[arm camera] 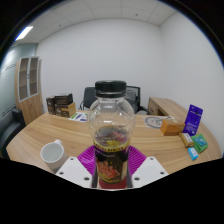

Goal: Pour water

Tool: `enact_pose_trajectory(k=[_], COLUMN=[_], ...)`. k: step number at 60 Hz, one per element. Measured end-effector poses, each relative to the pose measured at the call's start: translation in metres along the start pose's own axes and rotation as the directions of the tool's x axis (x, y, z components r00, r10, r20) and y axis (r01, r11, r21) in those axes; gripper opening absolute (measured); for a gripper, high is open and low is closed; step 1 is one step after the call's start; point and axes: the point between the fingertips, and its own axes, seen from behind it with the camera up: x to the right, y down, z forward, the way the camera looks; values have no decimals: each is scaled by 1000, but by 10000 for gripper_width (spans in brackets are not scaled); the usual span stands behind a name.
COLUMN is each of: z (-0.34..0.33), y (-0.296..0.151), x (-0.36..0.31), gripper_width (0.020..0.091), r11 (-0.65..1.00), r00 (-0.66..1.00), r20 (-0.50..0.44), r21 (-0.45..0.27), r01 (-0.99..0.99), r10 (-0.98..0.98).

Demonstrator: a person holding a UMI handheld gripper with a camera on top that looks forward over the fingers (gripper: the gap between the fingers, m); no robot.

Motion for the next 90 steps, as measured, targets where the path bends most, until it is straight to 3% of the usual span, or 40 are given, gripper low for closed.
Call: enact_pose_trajectory(k=[12,16,27,31,34,37,41,70,90], z=[15,15,15,12,3,-8,-30,-264,-309], y=[46,48,49,56,54,52,47,10,0], x=[8,5,6,12,13,16,16,-73,-112], gripper_width=[390,397,537,660,877,820,862,852,853], r11=[998,999,998,995,993,991,989,988,991], r00=[999,999,998,998,997,996,994,983,985], r20=[23,25,14,-11,-31,-58,-88,-185,-173], r21=[-54,-17,-29,-78,-93,-105,-125,-150,-132], r01=[-33,-44,-54,-63,-70,-77,-75,-33,-38], r10=[34,44,54,62,67,71,64,5,15])
